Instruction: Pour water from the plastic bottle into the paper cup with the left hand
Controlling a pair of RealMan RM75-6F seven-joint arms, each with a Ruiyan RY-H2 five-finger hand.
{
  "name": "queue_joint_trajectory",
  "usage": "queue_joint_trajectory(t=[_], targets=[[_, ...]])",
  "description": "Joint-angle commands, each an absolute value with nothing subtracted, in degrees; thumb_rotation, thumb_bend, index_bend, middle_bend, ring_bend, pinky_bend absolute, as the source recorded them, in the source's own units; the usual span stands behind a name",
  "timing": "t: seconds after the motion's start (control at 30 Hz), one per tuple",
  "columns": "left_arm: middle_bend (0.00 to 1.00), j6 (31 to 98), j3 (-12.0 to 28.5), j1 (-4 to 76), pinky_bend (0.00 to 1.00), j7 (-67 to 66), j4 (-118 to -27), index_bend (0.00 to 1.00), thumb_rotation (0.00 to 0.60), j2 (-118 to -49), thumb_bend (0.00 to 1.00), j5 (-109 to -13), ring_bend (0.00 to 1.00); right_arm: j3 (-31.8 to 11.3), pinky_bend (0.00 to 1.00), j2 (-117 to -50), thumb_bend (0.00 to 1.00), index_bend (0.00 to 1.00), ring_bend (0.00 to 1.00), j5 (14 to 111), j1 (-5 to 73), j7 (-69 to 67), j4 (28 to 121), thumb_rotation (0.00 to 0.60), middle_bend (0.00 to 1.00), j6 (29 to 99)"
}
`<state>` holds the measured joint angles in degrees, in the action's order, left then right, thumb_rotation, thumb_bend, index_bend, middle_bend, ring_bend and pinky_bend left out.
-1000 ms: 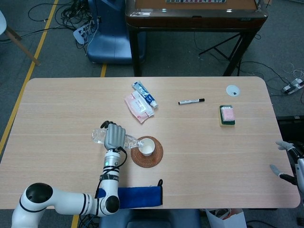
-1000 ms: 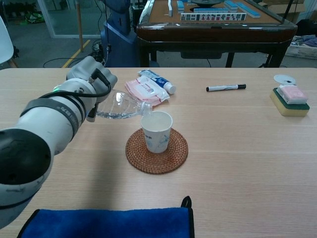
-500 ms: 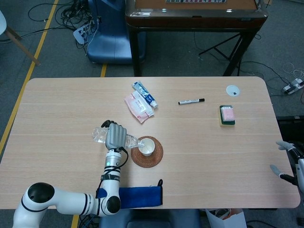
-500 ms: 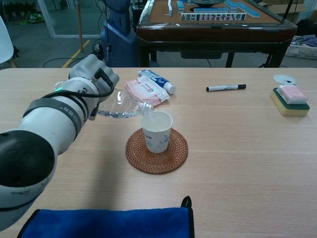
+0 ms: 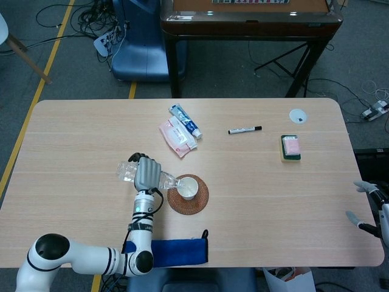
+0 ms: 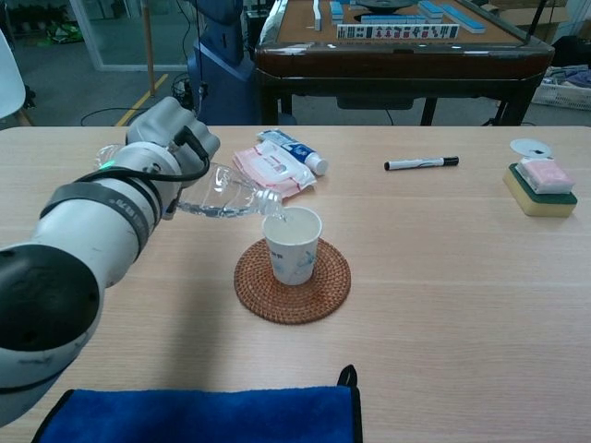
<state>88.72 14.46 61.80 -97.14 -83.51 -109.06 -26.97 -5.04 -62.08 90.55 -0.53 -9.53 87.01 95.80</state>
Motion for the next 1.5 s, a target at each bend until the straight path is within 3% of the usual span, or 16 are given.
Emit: queue_joint_trajectory(t=[0.03, 0.7, 1.5], targets=[[0.76, 88.7, 14.3, 61.7, 0.40, -97.3, -83.4, 0.72, 0.600, -109.0, 0.12, -27.0, 0.39, -5.0, 0.41, -62.1, 0.08, 0.31, 0.26, 90.6, -0.5, -9.5, 87.0, 0.600, 0.42, 95.7], [0.76, 88.2, 13.5, 62.2, 0.40, -98.4, -83.5, 0.72, 0.600, -109.4, 0.12, -28.5, 0.39, -5.0, 0.41, -62.0, 0.08, 0.31, 0.26, 90.5, -0.5, -9.7, 87.0, 0.600, 0.42, 95.6], [0.76, 86.5, 15.3, 61.1, 0.40, -96.0, -83.4, 0.72, 0.600, -109.7, 0.12, -26.7, 0.39, -5.1, 0.41, -62.0, 0.08, 0.31, 0.26, 90.2, -0.3, -9.8, 86.9, 0.600, 0.42, 95.2]])
